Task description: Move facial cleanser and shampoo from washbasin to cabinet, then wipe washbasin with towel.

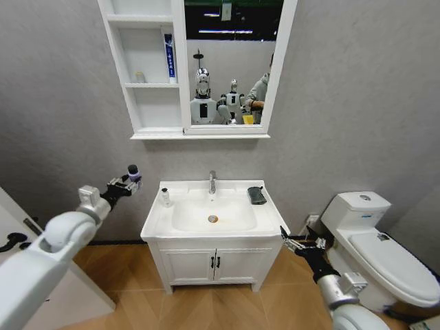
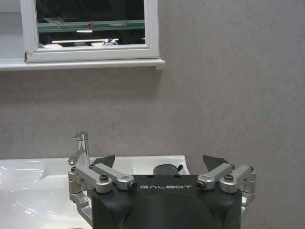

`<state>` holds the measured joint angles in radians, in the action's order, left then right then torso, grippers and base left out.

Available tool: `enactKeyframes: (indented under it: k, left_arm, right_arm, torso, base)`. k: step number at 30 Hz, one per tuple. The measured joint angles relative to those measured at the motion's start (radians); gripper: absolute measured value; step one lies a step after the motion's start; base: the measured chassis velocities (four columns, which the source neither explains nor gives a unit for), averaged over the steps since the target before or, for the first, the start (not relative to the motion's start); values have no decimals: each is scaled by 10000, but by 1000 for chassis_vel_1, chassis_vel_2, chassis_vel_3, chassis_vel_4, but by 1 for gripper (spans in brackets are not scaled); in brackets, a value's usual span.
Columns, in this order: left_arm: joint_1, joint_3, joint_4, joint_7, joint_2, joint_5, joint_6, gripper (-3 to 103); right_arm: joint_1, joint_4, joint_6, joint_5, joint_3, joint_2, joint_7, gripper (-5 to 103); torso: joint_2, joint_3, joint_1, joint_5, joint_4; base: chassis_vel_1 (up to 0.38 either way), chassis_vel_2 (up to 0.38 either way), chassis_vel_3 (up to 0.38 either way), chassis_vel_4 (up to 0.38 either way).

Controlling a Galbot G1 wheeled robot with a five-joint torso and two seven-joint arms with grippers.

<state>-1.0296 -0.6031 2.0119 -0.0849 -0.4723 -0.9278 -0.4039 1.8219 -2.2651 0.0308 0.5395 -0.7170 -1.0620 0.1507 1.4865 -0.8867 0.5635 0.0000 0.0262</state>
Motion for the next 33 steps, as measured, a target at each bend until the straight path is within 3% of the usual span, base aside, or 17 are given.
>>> enactKeyframes:
  k: [2, 4, 8, 10, 11, 13, 14, 16, 17, 20, 28, 33]
  left_arm:
    - [223, 18, -27, 0, 240, -233, -86, 42]
    - [1283, 499, -258, -108, 854, -931, -331, 42]
    - [2285, 1075, -392, -249, 1127, -1447, -547, 42]
    - [3850, 2258, -589, -535, 1248, -2061, -932, 42]
    - [3850, 2258, -589, -535, 1248, -2061, -932, 42]
    - [5791, 3988, -1036, -739, 1087, -2314, -1212, 42]
    - [5791, 3988, -1036, -739, 1087, -2314, -1212, 42]
    - [7670, 5616, -1550, -1068, 678, -2787, -1511, 42]
    - [7670, 5616, -1550, -1068, 678, -2787, -1511, 42]
    - [9840, 7513, -2815, -1359, -319, -3114, -1840, 42]
    - [11721, 9177, -4697, -1051, -1420, -2904, -1914, 42]
    - [12990, 10072, -6967, -118, -2363, -2077, -1659, 42]
  right_arm:
    - [-26, -4, -4, -11, 20, -20, 1, 100]
    - [-119, -14, -33, -26, 79, -65, -1, 100]
    - [-174, -15, -58, -26, 97, -62, -2, 100]
    - [-249, 9, -91, -20, 96, -23, -2, 100]
    - [-249, 9, -91, -20, 96, -23, -2, 100]
    - [-343, 72, -139, -8, 98, -12, 4, 100]
    - [-343, 72, -139, -8, 98, -12, 4, 100]
    - [-423, 149, -169, 3, 120, -29, 10, 100]
    - [-423, 149, -169, 3, 120, -29, 10, 100]
    - [-516, 276, -175, 14, 135, -34, 11, 100]
    - [-627, 424, -175, 30, 176, -42, 12, 100]
    - [-707, 536, -172, 40, 211, -16, 8, 100]
  torso:
    - [0, 0, 0, -1, 0]
    - [0, 0, 0, 0, 1]
    - [0, -1, 1, -2, 1]
    - [0, -1, 0, -2, 0]
    - [0, -1, 0, -2, 0]
    - [0, 0, 0, -2, -1]
    - [0, 0, 0, -2, -1]
    - [-1, -2, 0, -1, 2]
    - [-1, -2, 0, -1, 2]
    - [-1, -3, 1, -3, 4]
    - [-1, -3, 1, 0, 0]
    - [-1, -3, 2, 1, 2]
  base:
    - [0, 0, 0, 0]
    - [0, 0, 0, 0]
    - [0, 0, 0, 0]
    - [0, 0, 0, 0]
    - [0, 0, 0, 0]
    - [0, 0, 0, 0]
    - [0, 0, 0, 0]
    - [0, 0, 0, 0]
    - [0, 0, 0, 0]
    - [0, 0, 0, 0]
    - [0, 0, 0, 0]
    - [0, 0, 0, 0]
